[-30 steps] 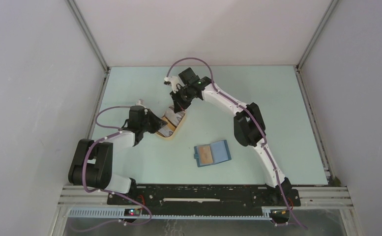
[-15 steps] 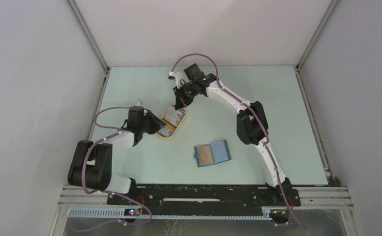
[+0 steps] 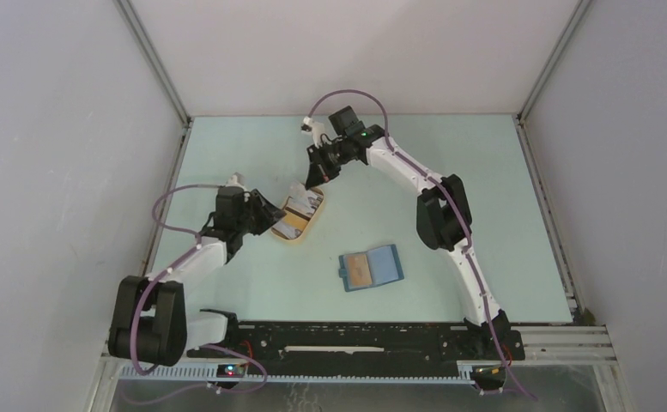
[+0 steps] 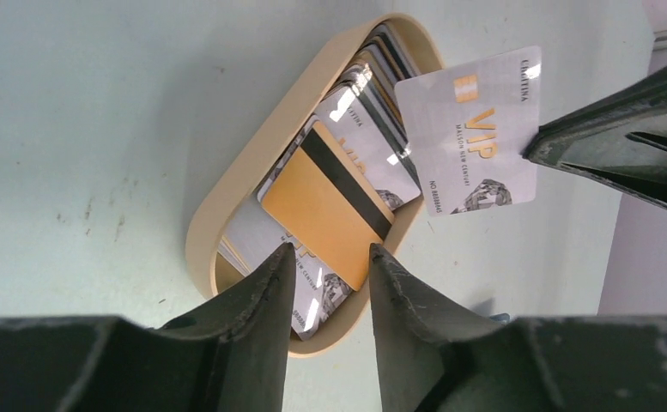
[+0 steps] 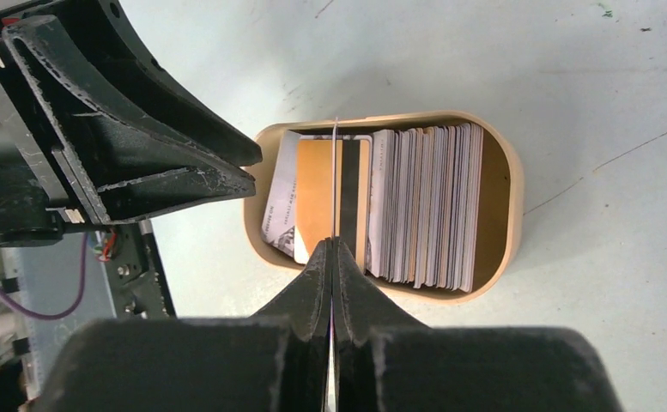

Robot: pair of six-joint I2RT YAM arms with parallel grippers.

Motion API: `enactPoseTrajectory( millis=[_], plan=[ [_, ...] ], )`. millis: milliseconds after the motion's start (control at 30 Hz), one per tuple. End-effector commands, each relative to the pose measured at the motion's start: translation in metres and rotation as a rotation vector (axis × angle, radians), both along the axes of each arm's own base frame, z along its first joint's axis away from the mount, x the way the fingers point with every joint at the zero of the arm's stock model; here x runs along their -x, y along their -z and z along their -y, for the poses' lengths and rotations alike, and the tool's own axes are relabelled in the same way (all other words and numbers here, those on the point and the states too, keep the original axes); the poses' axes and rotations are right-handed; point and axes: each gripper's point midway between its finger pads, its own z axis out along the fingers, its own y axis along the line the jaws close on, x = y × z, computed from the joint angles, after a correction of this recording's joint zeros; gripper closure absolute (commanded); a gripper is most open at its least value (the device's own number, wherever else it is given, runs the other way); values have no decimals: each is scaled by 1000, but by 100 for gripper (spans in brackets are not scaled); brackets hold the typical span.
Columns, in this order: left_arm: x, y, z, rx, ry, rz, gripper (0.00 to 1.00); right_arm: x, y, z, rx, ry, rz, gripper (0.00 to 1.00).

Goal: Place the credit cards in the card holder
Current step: Pick up the credit card from the storage box.

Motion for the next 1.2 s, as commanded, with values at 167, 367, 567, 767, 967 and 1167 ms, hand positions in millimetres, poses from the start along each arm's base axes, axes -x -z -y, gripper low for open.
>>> enactPoseTrajectory(
  millis=[167, 367, 567, 767, 967, 1167],
  plan=[
    [1, -36, 0, 32, 35, 173, 41, 6, -50, 0, -149, -5, -99, 100],
    [-10, -58, 11, 179, 75, 266, 36, 16, -63, 0, -200, -20, -166, 100],
    [-21, -77, 24, 301, 116, 326, 34, 23, -71, -1, -231, -30, -211, 100],
    [-26, -73, 27, 359, 117, 304, 34, 28, -77, -2, -257, -40, -241, 100],
    [-26, -72, 28, 391, 107, 295, 35, 32, -83, -3, -279, -53, -273, 100],
    [-27, -89, 35, 513, 126, 348, 50, 39, -85, -2, -291, -59, -303, 100]
  ],
)
